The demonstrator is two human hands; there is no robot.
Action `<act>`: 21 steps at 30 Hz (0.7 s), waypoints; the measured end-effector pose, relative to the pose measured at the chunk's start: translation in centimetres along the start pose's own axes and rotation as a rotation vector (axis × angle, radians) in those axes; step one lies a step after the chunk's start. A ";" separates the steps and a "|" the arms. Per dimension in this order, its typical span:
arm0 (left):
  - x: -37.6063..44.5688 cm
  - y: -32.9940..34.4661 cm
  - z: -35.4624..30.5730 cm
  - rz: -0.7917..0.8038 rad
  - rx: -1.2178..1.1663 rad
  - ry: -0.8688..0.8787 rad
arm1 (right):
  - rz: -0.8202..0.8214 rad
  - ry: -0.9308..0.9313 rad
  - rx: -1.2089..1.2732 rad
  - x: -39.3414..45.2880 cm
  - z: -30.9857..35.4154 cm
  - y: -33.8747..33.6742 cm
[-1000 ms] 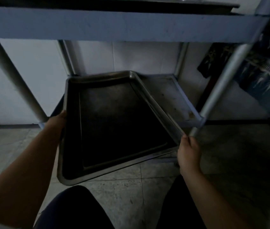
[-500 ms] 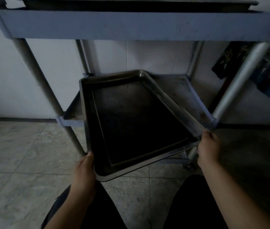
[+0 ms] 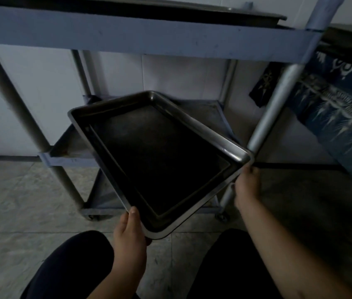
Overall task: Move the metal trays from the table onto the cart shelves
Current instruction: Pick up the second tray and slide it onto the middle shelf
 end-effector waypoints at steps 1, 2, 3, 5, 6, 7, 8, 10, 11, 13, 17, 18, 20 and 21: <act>-0.1 0.0 0.0 -0.008 0.006 -0.005 | 0.016 -0.025 0.036 -1.0 -0.5 0.5; -0.2 0.1 -0.1 -0.007 0.024 -0.004 | 0.020 -0.041 0.080 -1.6 -0.6 1.0; -0.2 0.1 -0.1 -0.002 0.032 0.003 | 0.006 -0.047 0.116 -1.7 -0.5 1.2; -0.3 0.3 -0.2 0.010 0.020 0.020 | -0.023 -0.055 0.152 -1.3 0.1 1.4; -0.4 0.6 -0.3 0.022 0.017 0.028 | -0.017 -0.060 0.166 -0.7 0.4 1.5; -0.5 0.9 -0.3 0.031 0.013 0.036 | 0.006 -0.060 0.172 -0.2 0.5 1.8; -0.5 1.2 -0.2 0.033 0.005 0.042 | 0.043 -0.058 0.163 0.4 0.7 2.3; -0.1 1.7 -0.1 0.038 0.008 0.036 | 0.114 -0.047 0.079 1.9 1.1 3.7; 0.3 2.0 -0.2 0.048 0.012 0.031 | 0.136 -0.048 0.019 2.7 1.6 4.5; 1.4 2.9 -0.5 0.074 -0.005 0.018 | 0.154 -0.066 -0.113 4.7 2.8 5.9; 3.4 5.4 -0.6 0.116 -0.096 -0.002 | 0.261 -0.031 -0.294 8.0 4.7 8.2; 3.8 6.1 -0.7 0.135 -0.130 -0.014 | 0.290 -0.035 -0.332 7.9 5.1 8.6; 5.1 7.9 -0.7 0.176 -0.214 -0.048 | 0.340 -0.093 -0.429 7.0 5.4 9.0; 6.0 8.8 -0.8 0.183 -0.240 -0.066 | 0.360 -0.127 -0.463 6.0 5.4 8.9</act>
Point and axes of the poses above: each hand's wrist, its own x-axis towards the middle knuckle, its own y-axis out of the palm, z = x × y, the point moved 5 cm from there along x, towards the middle knuckle, and after that the axes turned 14 degrees about z, right-handed, at the moved point
